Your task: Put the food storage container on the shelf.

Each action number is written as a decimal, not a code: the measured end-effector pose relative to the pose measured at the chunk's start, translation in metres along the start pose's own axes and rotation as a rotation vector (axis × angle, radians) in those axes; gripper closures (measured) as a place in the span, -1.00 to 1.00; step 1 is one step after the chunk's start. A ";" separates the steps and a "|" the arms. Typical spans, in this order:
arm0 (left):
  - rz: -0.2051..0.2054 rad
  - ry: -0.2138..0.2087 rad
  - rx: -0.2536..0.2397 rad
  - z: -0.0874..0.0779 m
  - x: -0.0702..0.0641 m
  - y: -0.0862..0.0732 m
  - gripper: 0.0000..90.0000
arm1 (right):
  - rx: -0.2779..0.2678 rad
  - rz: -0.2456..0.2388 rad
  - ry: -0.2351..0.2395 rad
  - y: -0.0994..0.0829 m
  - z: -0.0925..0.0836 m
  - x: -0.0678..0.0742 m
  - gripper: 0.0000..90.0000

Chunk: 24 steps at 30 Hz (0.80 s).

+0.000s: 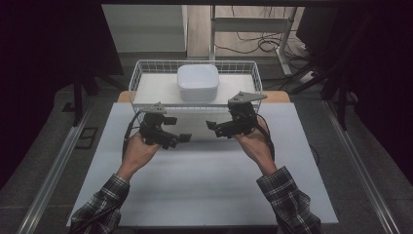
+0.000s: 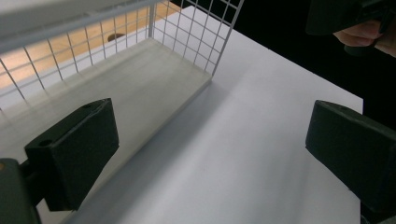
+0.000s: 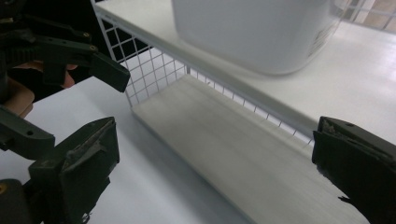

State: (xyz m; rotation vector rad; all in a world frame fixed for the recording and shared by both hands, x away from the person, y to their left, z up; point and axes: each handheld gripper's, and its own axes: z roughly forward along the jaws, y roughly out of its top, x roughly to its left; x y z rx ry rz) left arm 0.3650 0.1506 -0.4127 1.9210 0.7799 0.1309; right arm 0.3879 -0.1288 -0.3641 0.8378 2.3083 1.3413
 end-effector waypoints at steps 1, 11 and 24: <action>0.004 -0.001 0.001 0.001 -0.001 -0.002 -0.94 | 0.002 -0.004 0.001 -0.002 0.000 0.001 -0.99; 0.001 -0.030 -0.023 0.007 -0.008 -0.024 -0.97 | 0.012 -0.027 0.002 -0.027 0.002 0.008 -1.00; -0.002 -0.016 -0.058 0.006 -0.019 -0.052 -0.98 | 0.020 -0.049 -0.012 -0.055 -0.002 0.017 -1.00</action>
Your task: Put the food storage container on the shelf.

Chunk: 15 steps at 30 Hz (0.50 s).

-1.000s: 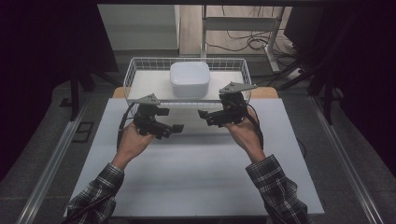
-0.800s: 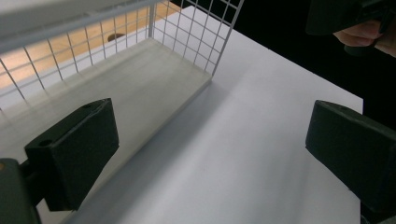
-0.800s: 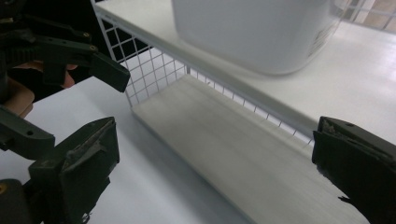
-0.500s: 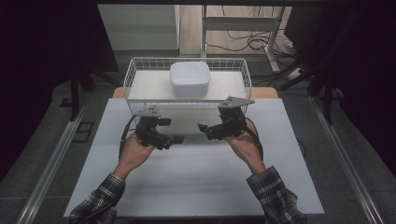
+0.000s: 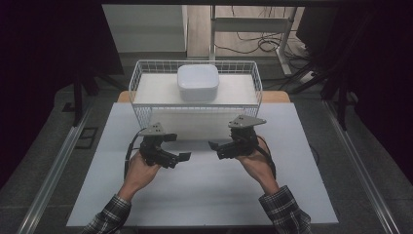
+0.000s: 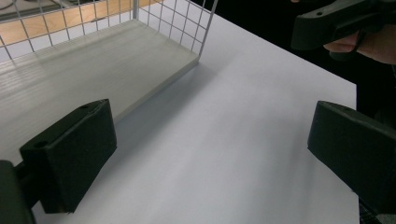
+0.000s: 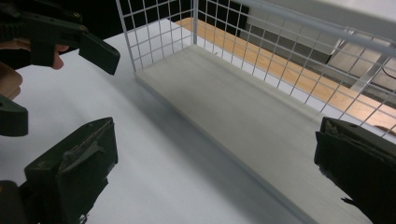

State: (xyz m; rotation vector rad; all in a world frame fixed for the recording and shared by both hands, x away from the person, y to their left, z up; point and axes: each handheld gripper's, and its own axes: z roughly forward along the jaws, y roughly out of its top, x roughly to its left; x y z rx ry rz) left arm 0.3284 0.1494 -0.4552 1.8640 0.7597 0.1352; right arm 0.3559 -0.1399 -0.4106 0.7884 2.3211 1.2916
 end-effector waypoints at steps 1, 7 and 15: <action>0.000 0.002 -0.002 0.000 -0.001 -0.002 -0.99 | 0.000 0.003 -0.001 -0.003 0.000 0.001 -1.00; 0.010 -0.010 0.003 -0.001 -0.003 -0.015 -1.00 | 0.008 -0.002 -0.010 -0.014 0.000 0.004 -1.00; 0.014 -0.063 0.024 -0.003 -0.010 -0.028 -1.00 | 0.017 -0.011 -0.014 -0.027 -0.006 0.008 -1.00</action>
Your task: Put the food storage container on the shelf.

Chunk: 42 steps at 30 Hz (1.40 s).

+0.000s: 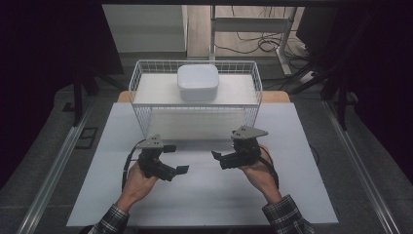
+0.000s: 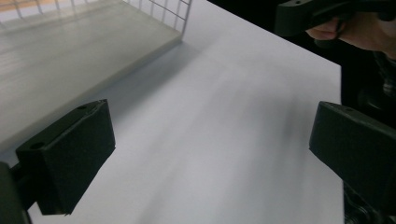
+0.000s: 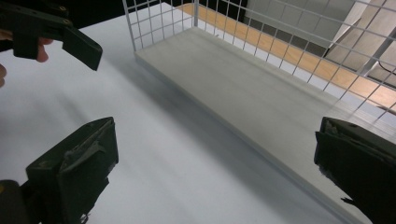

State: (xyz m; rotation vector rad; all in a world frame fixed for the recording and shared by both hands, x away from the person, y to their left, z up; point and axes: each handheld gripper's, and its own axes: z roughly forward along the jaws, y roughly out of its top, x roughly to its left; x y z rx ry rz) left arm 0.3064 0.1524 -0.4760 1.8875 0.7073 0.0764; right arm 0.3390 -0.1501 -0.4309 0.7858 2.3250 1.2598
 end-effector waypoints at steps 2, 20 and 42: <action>0.009 -0.009 0.000 -0.002 -0.003 -0.002 -1.00 | 0.004 -0.003 0.002 -0.003 -0.001 0.001 -1.00; 0.035 0.021 0.002 -0.008 -0.013 -0.020 -0.99 | 0.038 -0.019 0.047 -0.024 -0.007 0.017 -1.00; -0.007 0.082 0.016 -0.028 -0.017 -0.054 -0.98 | 0.048 0.013 0.051 -0.055 -0.029 0.017 -1.00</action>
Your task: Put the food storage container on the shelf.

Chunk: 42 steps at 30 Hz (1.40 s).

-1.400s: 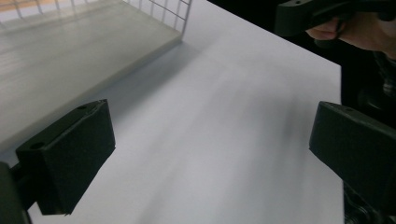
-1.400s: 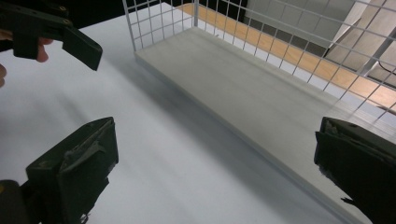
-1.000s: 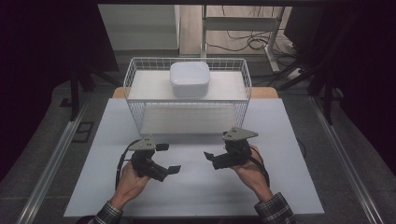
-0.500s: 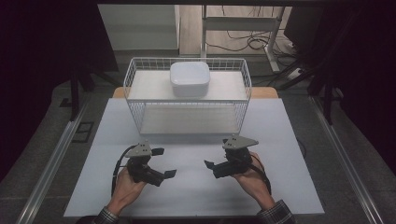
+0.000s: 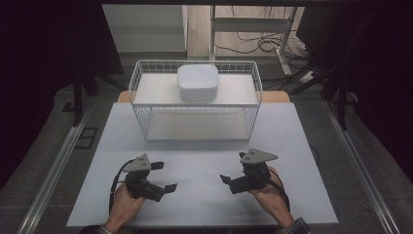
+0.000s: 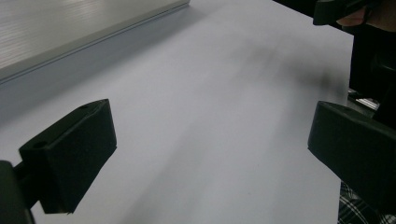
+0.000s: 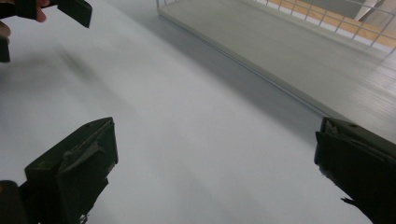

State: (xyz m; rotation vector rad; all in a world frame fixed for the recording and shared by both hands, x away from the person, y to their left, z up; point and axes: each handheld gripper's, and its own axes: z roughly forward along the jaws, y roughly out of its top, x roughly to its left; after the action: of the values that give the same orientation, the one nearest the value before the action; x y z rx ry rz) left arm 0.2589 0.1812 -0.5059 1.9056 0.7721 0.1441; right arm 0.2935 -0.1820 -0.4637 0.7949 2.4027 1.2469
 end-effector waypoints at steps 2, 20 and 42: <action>-0.002 0.008 -0.004 -0.004 0.000 -0.002 -0.97 | -0.001 0.002 -0.008 -0.004 -0.004 -0.001 -1.00; -0.059 0.086 -0.029 -0.037 0.001 -0.028 -0.95 | 0.002 0.049 -0.075 -0.034 -0.034 -0.009 -1.00; -0.101 0.188 -0.012 -0.060 0.001 -0.056 -0.95 | 0.048 0.129 -0.163 -0.073 -0.061 -0.015 -1.00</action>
State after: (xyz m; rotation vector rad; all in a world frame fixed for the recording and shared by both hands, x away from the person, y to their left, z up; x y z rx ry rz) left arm 0.2091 0.2430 -0.5265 1.8549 0.9897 0.2670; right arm 0.2501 -0.2646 -0.4885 1.0391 2.2889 1.1264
